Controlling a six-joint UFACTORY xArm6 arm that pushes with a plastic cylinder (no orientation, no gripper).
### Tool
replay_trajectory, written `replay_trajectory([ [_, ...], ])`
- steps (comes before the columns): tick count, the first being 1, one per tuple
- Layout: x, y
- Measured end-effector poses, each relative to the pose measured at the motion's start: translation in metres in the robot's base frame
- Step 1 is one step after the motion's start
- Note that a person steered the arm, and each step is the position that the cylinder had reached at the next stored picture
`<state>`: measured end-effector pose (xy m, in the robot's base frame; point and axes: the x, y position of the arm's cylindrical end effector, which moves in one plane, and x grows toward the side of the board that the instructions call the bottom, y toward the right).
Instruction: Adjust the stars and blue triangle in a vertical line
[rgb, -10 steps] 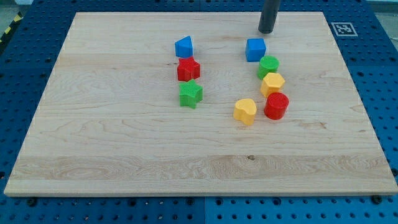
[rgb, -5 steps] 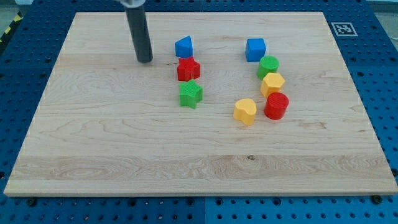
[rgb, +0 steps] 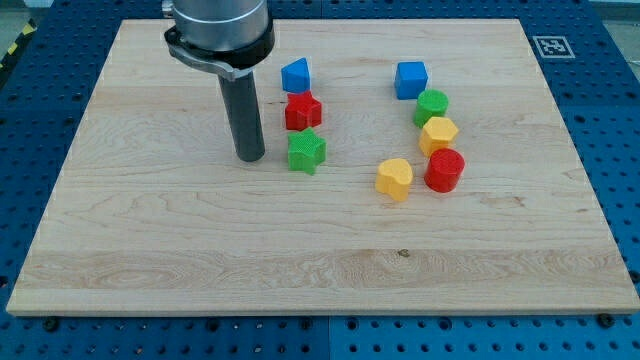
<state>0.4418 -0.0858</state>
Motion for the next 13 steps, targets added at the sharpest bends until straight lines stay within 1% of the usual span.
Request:
replay_trajectory([
  [1,0.0,0.001],
  [3,0.001,0.033],
  [4,0.004,0.061],
  [5,0.007,0.063],
  [6,0.002,0.009],
  [7,-0.031,-0.04],
  [8,-0.048,-0.035],
  [10,-0.05,0.037],
  [11,-0.05,0.049],
  [12,-0.063,0.04],
  [13,-0.098,0.013],
])
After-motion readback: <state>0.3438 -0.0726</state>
